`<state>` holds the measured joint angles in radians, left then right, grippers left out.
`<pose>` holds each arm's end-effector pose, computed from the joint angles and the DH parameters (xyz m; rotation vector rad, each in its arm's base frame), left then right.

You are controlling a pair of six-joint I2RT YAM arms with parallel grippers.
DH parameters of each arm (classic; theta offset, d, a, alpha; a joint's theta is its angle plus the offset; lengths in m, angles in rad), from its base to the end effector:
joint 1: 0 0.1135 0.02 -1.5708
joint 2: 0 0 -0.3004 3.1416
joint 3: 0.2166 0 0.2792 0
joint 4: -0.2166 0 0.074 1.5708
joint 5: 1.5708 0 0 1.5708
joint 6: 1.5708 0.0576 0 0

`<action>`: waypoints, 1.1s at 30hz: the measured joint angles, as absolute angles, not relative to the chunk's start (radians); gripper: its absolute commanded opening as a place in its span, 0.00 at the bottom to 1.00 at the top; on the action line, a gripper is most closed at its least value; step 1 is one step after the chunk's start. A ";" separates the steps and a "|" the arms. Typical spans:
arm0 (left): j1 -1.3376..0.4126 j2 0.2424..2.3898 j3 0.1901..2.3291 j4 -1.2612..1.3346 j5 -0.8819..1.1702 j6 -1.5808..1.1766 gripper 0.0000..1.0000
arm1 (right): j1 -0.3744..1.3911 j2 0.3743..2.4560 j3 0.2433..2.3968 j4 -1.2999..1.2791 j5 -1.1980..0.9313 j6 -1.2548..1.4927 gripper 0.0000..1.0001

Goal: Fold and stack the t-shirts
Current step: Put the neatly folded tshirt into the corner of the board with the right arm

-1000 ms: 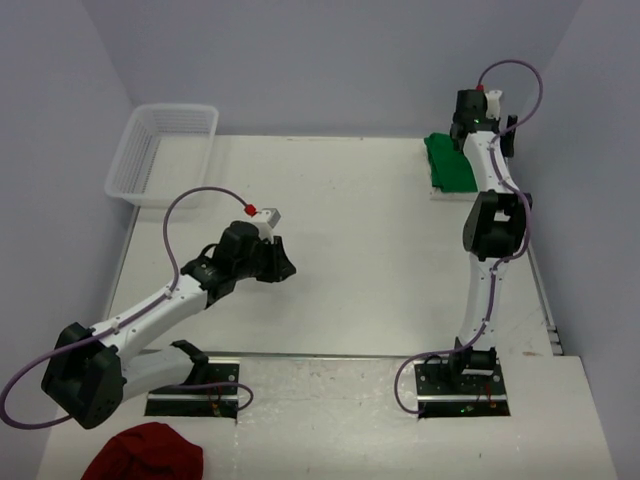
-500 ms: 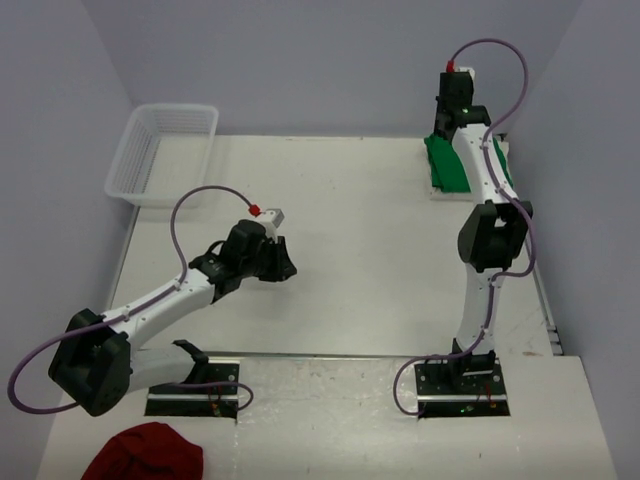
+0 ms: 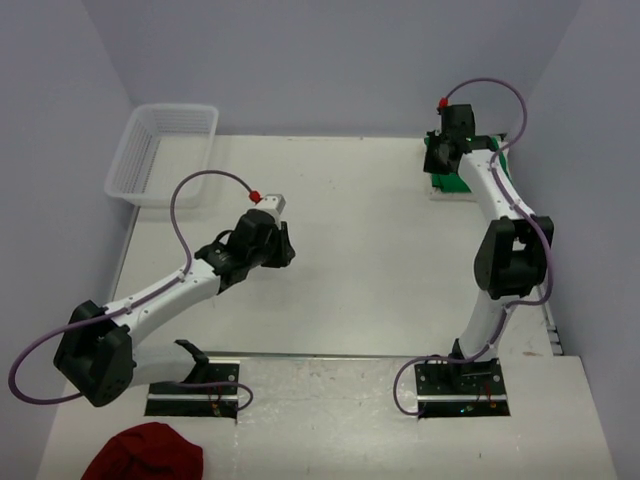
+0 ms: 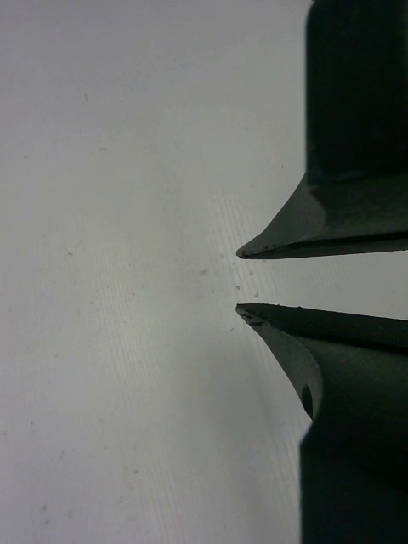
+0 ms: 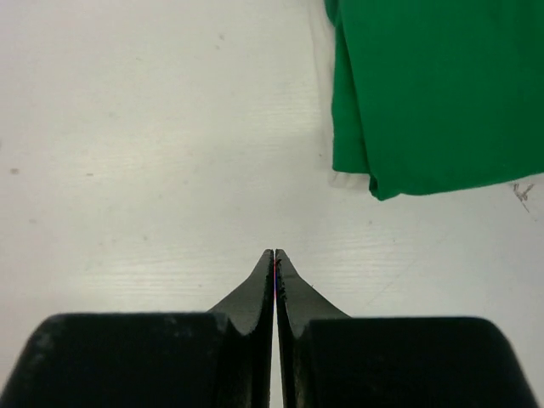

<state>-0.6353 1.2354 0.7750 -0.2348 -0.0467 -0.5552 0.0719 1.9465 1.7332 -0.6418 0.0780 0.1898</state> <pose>0.2375 -0.1718 0.2455 0.0679 2.3302 -0.5667 0.4947 0.0311 0.2947 0.1780 2.4160 0.0245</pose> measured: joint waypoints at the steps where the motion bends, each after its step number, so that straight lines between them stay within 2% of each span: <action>1: -0.636 1.238 0.781 -0.245 -0.071 -0.554 0.30 | 0.075 1.920 1.731 -0.636 0.066 0.195 0.00; 8: -0.636 1.250 0.825 -0.304 -0.168 -0.540 0.30 | 0.080 1.816 1.742 -0.579 0.055 0.203 0.00; 15: -0.636 1.266 0.859 -0.337 -0.208 -0.530 0.29 | 0.066 1.973 1.887 -0.603 0.094 0.199 0.00; 18: -0.636 1.251 0.857 -0.360 -0.244 -0.529 0.29 | 0.062 1.957 1.793 -0.537 0.087 0.203 0.00; 22: -0.636 1.202 0.853 -0.368 -0.300 -0.524 0.30 | 0.066 1.848 1.561 -0.432 0.053 0.218 0.00; 25: -0.636 1.192 0.853 -0.361 -0.325 -0.514 0.31 | 0.080 1.758 1.488 -0.406 0.033 0.225 0.00; 26: -0.635 1.195 0.853 -0.361 -0.331 -0.513 0.35 | 0.089 1.723 1.472 -0.394 0.032 0.226 0.00; 27: -0.636 1.199 0.853 -0.361 -0.336 -0.513 0.39 | 0.098 1.690 1.462 -0.389 0.030 0.228 0.05; 29: -0.636 1.211 0.853 -0.361 -0.353 -0.510 0.52 | 0.122 1.603 1.422 -0.366 0.028 0.235 0.35; 30: -0.636 1.215 0.853 -0.363 -0.362 -0.510 0.59 | 0.134 1.550 1.391 -0.361 0.027 0.240 0.64; 32: -0.635 1.218 0.853 -0.367 -0.390 -0.512 0.66 | 0.154 1.446 1.323 -0.343 0.009 0.253 0.98; 33: -0.636 1.217 0.853 -0.367 -0.403 -0.513 0.67 | 0.160 1.394 1.285 -0.339 -0.001 0.256 0.99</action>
